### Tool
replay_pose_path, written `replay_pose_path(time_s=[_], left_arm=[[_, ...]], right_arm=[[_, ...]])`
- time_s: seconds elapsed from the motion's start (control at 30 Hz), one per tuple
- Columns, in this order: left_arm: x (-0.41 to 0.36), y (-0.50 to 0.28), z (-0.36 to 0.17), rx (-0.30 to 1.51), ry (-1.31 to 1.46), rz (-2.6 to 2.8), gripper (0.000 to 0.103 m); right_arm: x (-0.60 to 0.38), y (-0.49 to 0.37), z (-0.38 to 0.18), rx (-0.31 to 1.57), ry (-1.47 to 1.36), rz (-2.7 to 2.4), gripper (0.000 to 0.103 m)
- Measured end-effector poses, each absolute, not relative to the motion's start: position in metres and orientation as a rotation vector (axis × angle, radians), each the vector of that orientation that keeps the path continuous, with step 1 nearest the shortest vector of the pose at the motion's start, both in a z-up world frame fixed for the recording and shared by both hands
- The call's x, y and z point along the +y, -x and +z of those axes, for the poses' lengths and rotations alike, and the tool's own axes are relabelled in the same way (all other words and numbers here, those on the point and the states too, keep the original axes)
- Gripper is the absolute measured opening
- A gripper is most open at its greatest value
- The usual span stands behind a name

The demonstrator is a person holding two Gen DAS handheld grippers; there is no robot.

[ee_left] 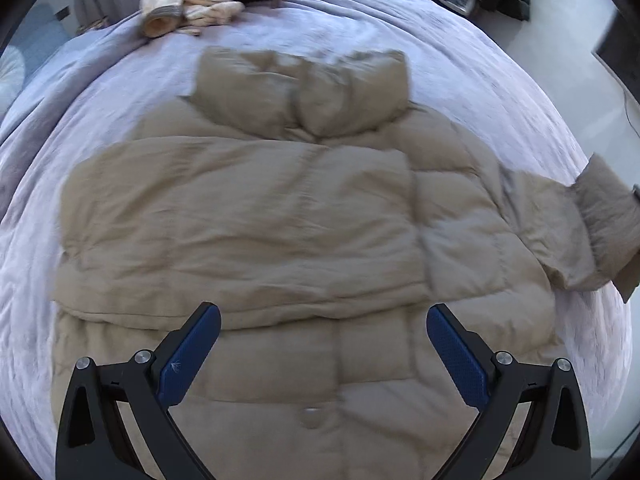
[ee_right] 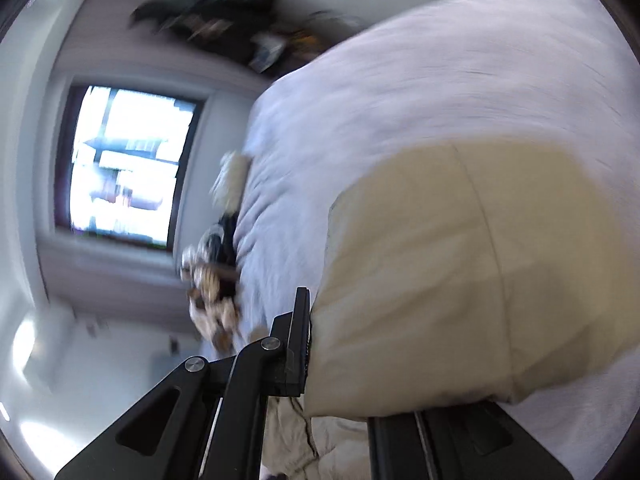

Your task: Fold large clothes

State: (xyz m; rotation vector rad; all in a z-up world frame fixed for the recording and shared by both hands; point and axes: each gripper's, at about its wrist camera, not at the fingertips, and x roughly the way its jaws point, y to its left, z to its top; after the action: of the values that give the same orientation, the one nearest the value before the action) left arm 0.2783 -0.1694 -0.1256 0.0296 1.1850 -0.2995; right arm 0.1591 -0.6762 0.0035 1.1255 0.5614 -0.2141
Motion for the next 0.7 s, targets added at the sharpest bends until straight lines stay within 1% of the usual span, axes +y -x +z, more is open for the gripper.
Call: replay_pose_path(time_s=[0.23,0.33,0.47,0.57,0.7], left_arm=[[-0.11,-0.291,-0.12,1.14,0.008,-0.192,0.103],[-0.081,-0.294,-0.119,1.118,0.015,-0.139,0.103],[-0.05,-0.297,-0.123,1.107,0.037,-0.093,0.103],[-0.032,-0.297,-0.127,1.093,0.035,-0.072,0.103],[-0.024,-0.299,-0.136,1.101,0.036,-0.074,0.103]], right_arm=[[-0.545,-0.248,0.049,0.666,-0.752,-0.027,0.007],[-0.471,-0.281,0.051,0.736,-0.546,0.051,0.007],[-0.384,-0.307,0.015,0.875,-0.334,0.101,0.007],[-0.326,-0.313,-0.034,1.0,-0.184,0.121,0.007],[-0.307,-0.312,-0.095,1.138,-0.158,0.082,0.008]])
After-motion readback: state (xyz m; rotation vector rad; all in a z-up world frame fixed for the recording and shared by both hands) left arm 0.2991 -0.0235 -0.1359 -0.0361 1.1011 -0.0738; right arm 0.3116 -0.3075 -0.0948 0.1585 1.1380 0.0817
